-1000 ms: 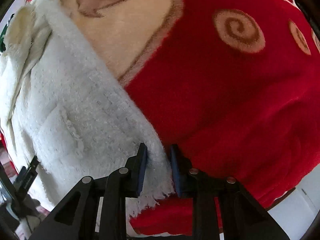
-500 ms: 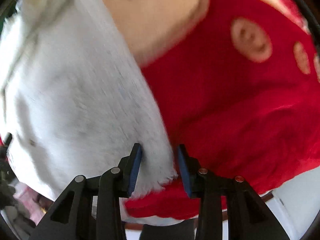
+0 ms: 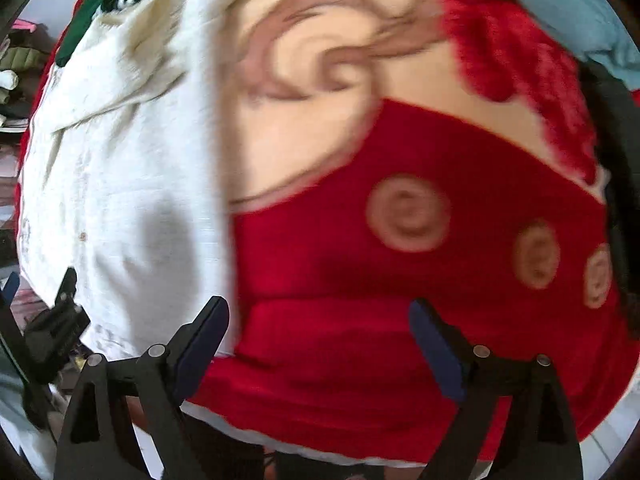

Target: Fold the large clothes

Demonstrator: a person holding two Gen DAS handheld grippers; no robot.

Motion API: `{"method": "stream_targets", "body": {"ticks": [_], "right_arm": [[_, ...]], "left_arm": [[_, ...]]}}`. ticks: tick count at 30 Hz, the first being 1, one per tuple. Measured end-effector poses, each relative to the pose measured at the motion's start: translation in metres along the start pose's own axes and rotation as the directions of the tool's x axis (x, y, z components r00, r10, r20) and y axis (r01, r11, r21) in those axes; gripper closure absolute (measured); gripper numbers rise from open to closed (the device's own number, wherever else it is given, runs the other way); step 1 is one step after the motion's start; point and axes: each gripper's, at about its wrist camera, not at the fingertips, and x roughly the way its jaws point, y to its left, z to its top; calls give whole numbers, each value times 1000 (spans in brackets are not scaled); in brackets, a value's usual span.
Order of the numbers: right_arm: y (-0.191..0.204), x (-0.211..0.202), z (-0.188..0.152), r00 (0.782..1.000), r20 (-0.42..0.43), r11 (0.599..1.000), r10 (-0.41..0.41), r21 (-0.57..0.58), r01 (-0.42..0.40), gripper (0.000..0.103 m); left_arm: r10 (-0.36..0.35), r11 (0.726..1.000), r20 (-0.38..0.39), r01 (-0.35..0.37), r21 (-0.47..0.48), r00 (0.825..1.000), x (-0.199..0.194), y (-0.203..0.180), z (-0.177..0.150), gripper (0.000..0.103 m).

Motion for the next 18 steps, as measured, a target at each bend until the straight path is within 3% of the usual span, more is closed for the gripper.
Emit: {"method": "stream_targets", "body": {"ticks": [4,8,10,13,15,18], "right_arm": [[-70,-8,-7,1000,0,995,-10,95,10,10],[-133,-6,-9,1000,-18,983,-22,183,25,10],[-157,-1,-8,999,-27,977,-20,211,25,10],[-172,8,-5,1000,-26,974,-13,227,19,10],[-176,11,2,1000,-18,975,0,223,4,10],[-177,20,14,999,-8,976,33,217,-30,10]], "left_arm": [[1,996,36,-4,87,999,-42,-63,0,0],[-33,990,56,25,138,998,-60,-112,1,0],[-37,986,38,30,165,999,-55,-140,2,0],[19,979,10,-21,201,1000,-32,-170,4,0],[49,978,-22,-43,206,999,-11,-177,6,0],[6,990,-40,0,144,999,6,-162,15,0]]}}
